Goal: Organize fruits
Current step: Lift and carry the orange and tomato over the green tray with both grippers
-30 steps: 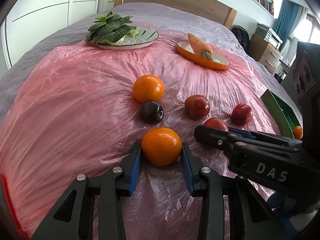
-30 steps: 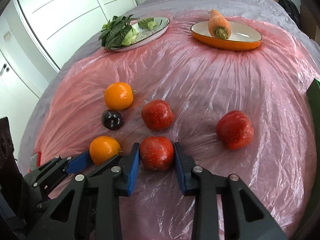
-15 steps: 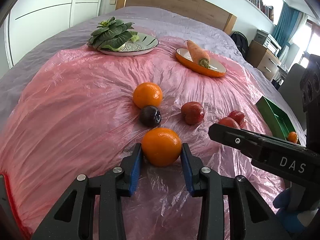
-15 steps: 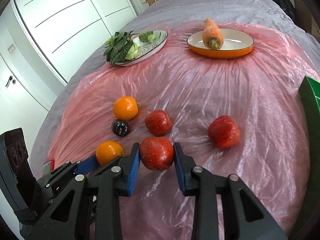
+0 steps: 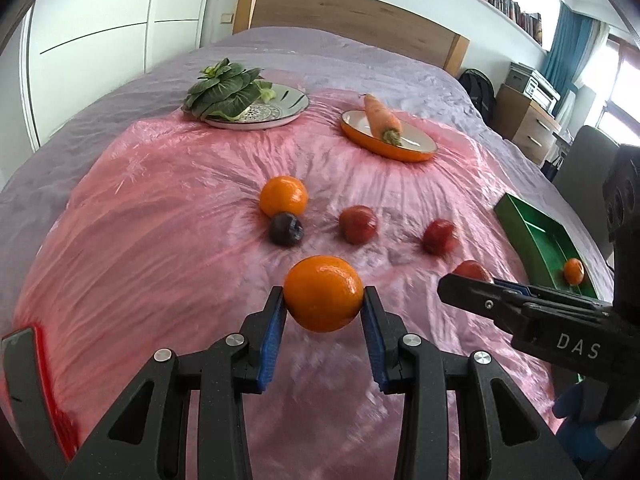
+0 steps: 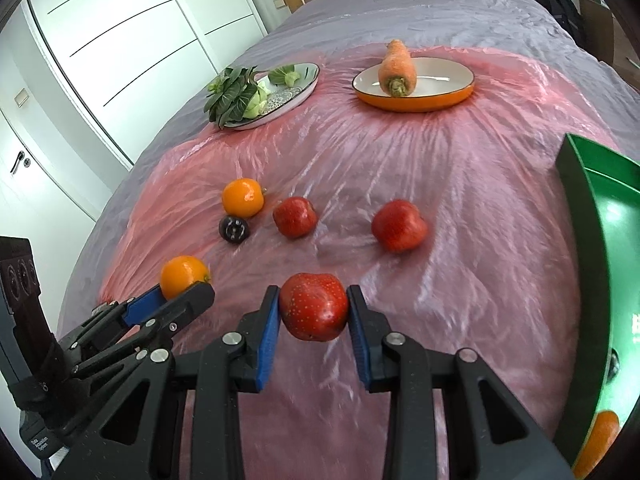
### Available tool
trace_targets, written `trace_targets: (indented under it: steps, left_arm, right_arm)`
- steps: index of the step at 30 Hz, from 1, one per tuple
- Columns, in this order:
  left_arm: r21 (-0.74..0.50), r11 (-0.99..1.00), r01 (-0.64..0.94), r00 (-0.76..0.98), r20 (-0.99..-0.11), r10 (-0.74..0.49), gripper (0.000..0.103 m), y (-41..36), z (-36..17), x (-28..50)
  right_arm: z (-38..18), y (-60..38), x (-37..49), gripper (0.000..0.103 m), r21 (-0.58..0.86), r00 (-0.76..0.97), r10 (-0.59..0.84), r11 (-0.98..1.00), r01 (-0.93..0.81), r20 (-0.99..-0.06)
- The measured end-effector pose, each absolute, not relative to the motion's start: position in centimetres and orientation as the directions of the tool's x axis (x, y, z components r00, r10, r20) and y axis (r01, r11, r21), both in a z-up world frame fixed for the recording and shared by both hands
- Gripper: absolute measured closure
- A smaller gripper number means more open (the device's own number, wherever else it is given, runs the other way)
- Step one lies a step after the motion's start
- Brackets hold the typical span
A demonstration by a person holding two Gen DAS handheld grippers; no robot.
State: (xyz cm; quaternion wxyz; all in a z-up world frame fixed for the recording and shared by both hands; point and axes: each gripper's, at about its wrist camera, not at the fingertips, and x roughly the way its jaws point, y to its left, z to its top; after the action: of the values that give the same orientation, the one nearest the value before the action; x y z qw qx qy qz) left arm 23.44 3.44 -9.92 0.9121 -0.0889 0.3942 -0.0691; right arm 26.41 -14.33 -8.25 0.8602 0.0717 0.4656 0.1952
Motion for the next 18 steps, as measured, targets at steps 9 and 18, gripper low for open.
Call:
trace_targets:
  steps: [9, 18]
  left_arm:
    - [-0.196, 0.979, 0.048, 0.661, -0.729, -0.178, 0.07, 1.9, -9.1, 20.6]
    - [-0.168, 0.984, 0.064, 0.646, -0.744, -0.169, 0.07, 0.4, -8.2, 18.4]
  right_arm:
    - [-7.8, -15.5, 23.3, 0.049, 0.298, 0.477, 0.397, 0.915, -0.272, -0.784]
    - [-7.0, -17.1, 20.5, 0.049, 0.295, 0.482, 0.392, 0.918, -0.267, -0.783]
